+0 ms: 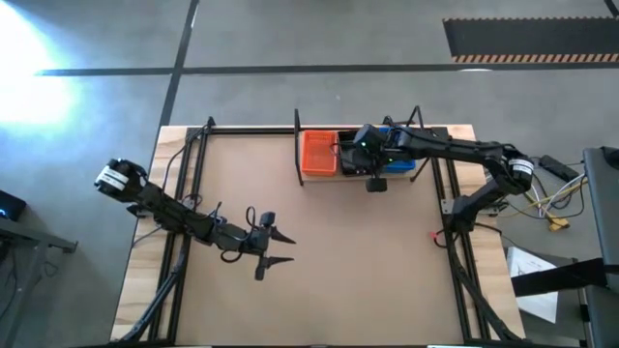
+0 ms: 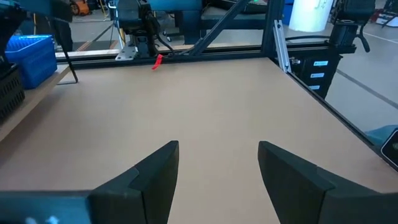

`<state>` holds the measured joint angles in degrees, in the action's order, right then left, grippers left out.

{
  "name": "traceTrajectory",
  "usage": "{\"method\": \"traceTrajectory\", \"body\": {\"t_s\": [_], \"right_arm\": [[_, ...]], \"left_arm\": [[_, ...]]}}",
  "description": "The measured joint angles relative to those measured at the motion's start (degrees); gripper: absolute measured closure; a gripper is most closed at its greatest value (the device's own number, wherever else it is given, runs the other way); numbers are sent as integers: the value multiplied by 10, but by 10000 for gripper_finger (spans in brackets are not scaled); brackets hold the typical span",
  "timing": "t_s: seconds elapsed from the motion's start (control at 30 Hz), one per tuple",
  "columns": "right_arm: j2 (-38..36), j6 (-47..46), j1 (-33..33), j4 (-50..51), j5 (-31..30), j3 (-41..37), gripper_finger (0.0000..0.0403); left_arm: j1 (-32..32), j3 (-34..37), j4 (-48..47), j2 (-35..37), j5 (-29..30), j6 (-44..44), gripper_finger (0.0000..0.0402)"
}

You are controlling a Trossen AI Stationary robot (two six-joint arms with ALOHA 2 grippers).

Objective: Stack baskets on shelf by color
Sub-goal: Stack the black basket in the other black baskets on the shelf

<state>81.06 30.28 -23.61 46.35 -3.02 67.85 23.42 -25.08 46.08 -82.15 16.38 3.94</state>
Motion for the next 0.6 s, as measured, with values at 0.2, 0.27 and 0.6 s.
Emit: {"method": "traceTrajectory", "body": {"t_s": [0.2, 0.27, 0.6], "right_arm": [[-1, -3, 1, -22, 5, 0, 280], [-2, -3, 0, -21, 13, 0, 259], [-2, -31, 1, -67, 51, -46, 228]], "left_arm": [[0, 2, -1, 0, 0, 2, 197], [0, 2, 0, 0, 0, 2, 197], [0, 2, -1, 0, 0, 2, 197]]}}
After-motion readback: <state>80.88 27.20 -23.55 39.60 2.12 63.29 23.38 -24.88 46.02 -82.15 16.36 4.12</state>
